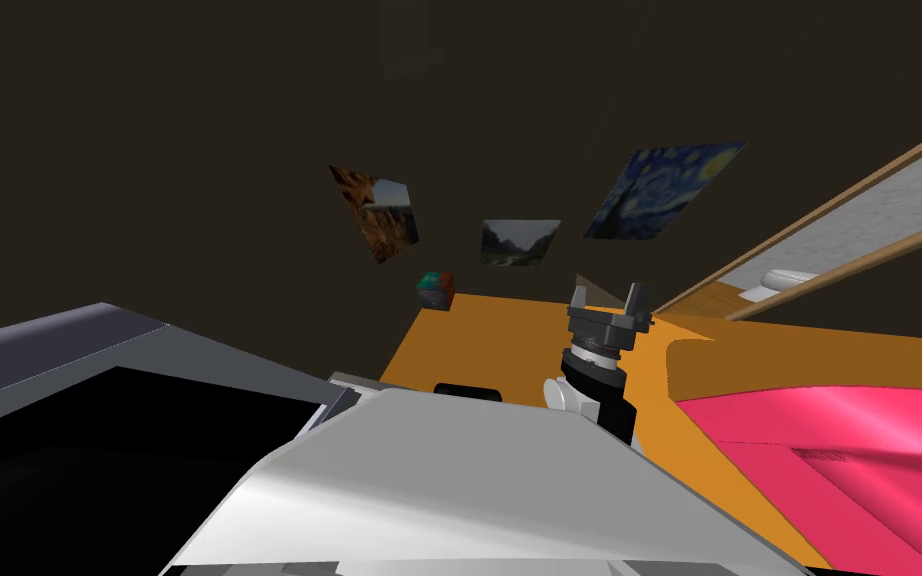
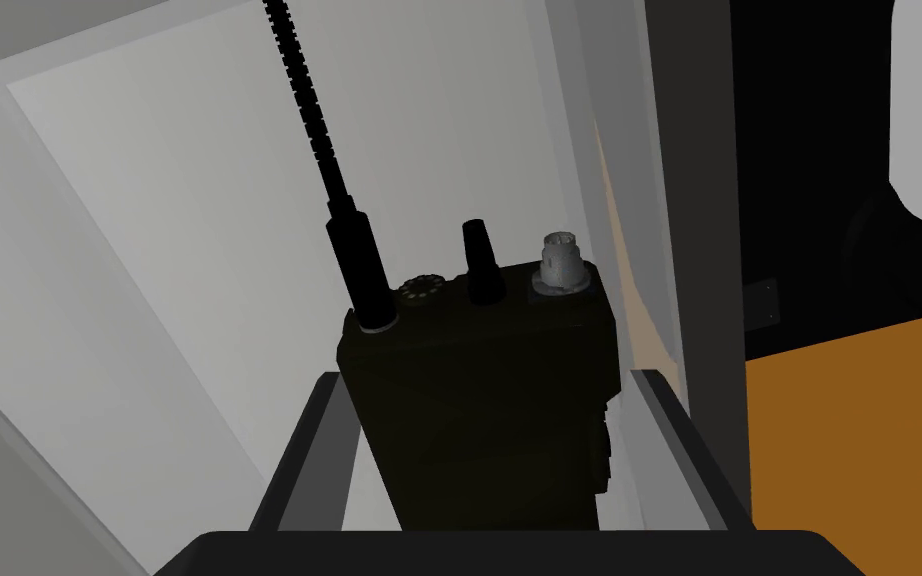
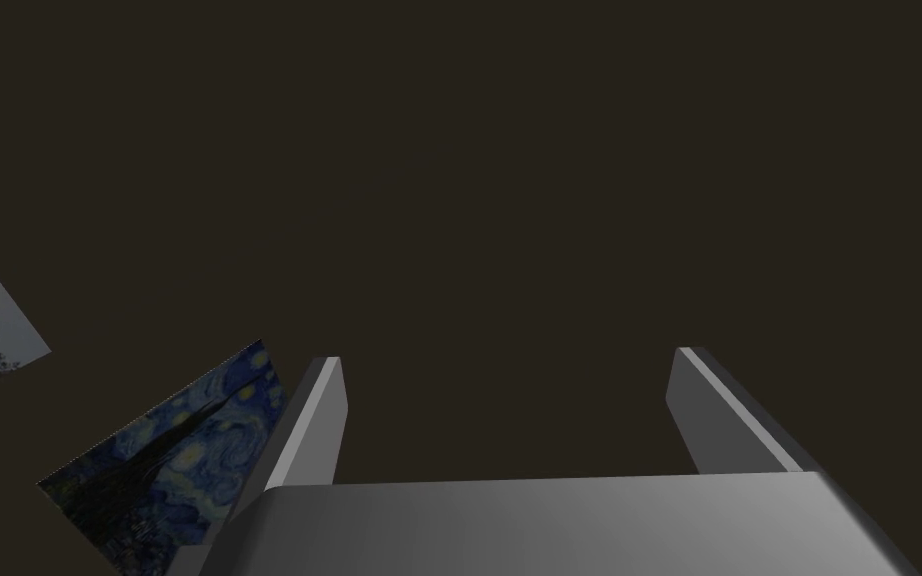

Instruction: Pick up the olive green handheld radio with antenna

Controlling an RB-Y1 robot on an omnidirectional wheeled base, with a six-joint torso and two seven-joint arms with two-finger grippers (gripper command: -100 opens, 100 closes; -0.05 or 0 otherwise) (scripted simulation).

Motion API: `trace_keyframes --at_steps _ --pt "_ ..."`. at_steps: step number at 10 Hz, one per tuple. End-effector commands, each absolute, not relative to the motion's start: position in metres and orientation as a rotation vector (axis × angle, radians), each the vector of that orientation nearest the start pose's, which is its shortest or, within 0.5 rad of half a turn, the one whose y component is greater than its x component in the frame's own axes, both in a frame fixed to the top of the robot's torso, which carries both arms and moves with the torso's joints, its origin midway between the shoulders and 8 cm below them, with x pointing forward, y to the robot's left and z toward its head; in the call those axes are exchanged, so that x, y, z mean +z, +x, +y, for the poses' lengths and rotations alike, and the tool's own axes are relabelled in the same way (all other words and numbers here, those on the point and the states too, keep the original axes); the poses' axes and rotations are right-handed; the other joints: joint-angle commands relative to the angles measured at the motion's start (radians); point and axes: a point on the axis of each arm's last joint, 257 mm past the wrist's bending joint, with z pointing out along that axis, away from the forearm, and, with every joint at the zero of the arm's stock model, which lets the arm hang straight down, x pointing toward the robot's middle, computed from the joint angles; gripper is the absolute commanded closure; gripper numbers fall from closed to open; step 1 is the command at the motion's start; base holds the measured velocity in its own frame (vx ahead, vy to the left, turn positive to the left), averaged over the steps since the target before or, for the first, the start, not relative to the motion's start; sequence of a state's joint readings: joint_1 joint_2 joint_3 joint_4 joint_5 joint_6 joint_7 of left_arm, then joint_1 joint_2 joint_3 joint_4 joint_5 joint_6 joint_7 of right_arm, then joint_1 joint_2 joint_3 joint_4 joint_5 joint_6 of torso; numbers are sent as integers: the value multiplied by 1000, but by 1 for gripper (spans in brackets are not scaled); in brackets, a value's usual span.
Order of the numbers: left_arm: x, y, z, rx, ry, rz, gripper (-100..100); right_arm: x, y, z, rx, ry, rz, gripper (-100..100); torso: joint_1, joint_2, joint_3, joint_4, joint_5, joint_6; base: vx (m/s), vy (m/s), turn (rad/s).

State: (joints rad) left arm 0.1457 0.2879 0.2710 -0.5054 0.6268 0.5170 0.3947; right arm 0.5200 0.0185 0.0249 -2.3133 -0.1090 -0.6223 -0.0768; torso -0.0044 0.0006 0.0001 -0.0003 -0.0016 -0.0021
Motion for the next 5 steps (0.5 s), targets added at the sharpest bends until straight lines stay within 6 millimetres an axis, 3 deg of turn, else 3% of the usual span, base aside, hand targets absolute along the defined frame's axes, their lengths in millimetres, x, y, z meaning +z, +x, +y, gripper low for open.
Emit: trace_keyframes --at_steps 1,4,5 --pt "-667 54 422 -2 -3079 498 100 54 312 -286 1482 653 406 0 0 0 0 0 0 0 -35 -82 -46" --pt "-664 56 429 -3 -3080 491 100 54 312 -286 1482 653 406 0 0 0 0 0 0 0 -28 -51 -26" --pt "-664 56 430 -2 -3081 491 0 54 312 -286 1482 653 406 0 1 -1 0 0 0 0 -3 -5 2"
